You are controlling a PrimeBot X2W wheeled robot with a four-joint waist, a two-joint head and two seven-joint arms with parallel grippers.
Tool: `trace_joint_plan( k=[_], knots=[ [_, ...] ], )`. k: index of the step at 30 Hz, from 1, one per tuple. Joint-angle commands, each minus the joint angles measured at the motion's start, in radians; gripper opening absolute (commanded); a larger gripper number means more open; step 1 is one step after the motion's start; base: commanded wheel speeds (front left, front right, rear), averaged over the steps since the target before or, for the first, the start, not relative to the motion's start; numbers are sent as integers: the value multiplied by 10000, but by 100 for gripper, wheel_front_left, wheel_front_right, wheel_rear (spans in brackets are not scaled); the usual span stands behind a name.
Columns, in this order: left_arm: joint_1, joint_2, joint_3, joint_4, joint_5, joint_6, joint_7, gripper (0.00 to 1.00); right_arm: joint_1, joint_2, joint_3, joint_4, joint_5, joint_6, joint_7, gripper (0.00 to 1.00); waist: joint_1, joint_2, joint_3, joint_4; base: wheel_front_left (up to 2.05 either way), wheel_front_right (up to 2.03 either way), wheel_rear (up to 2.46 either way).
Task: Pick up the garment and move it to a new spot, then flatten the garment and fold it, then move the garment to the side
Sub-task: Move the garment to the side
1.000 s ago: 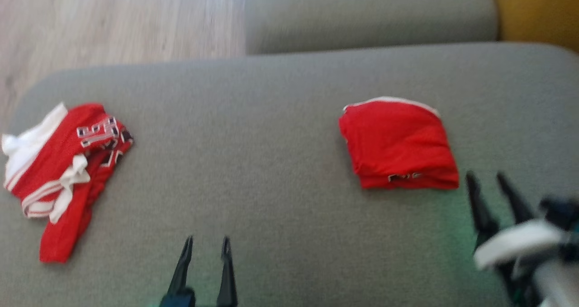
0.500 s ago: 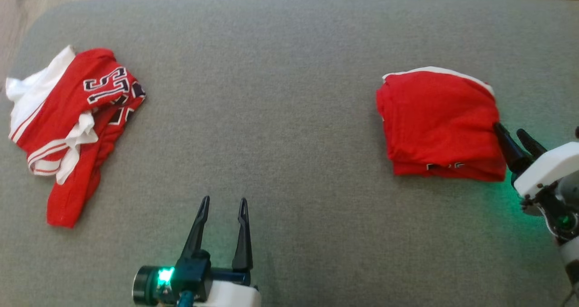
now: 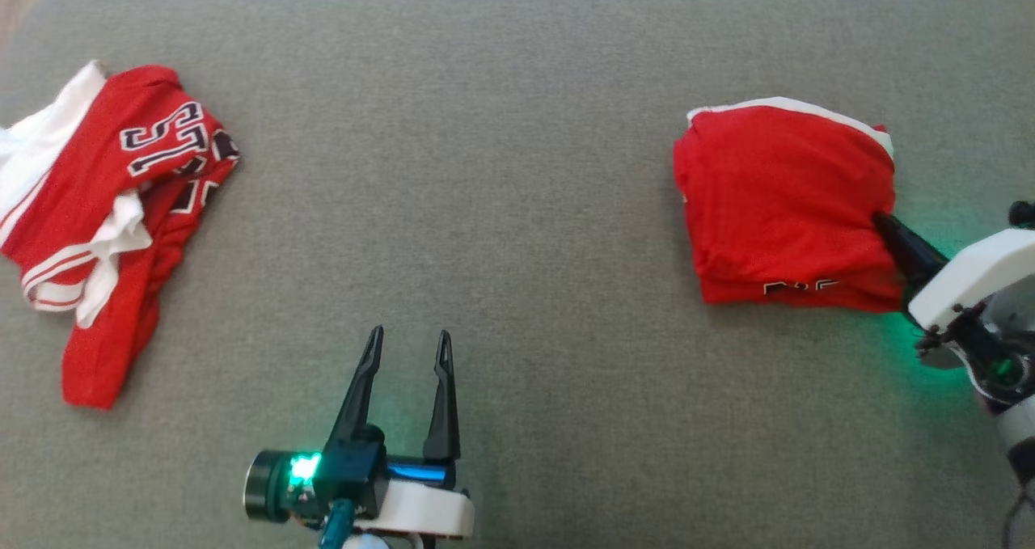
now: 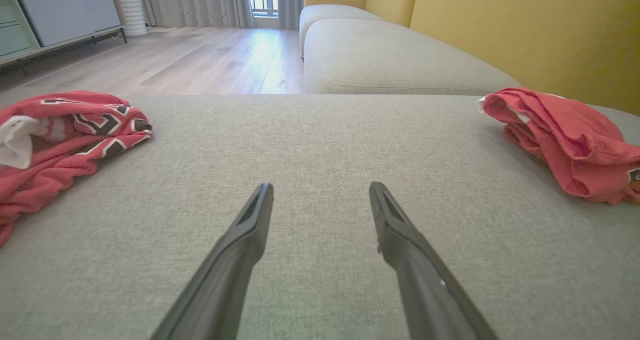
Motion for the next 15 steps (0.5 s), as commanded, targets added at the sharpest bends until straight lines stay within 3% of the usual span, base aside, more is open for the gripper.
trace_joint_plan(
  k=[1, 15],
  knots=[
    [-378, -39, 258, -271, -48, 62, -80, 100, -188, -459, 187, -281, 49, -9, -149, 0, 0, 0, 59, -93, 0, 0, 0],
    [-905, -39, 321, -370, 160, 0, -80, 100, -1016, -3341, 946, -80, -717, -9, -798, 0, 0, 0, 971, -834, 0, 0, 0]
  ],
)
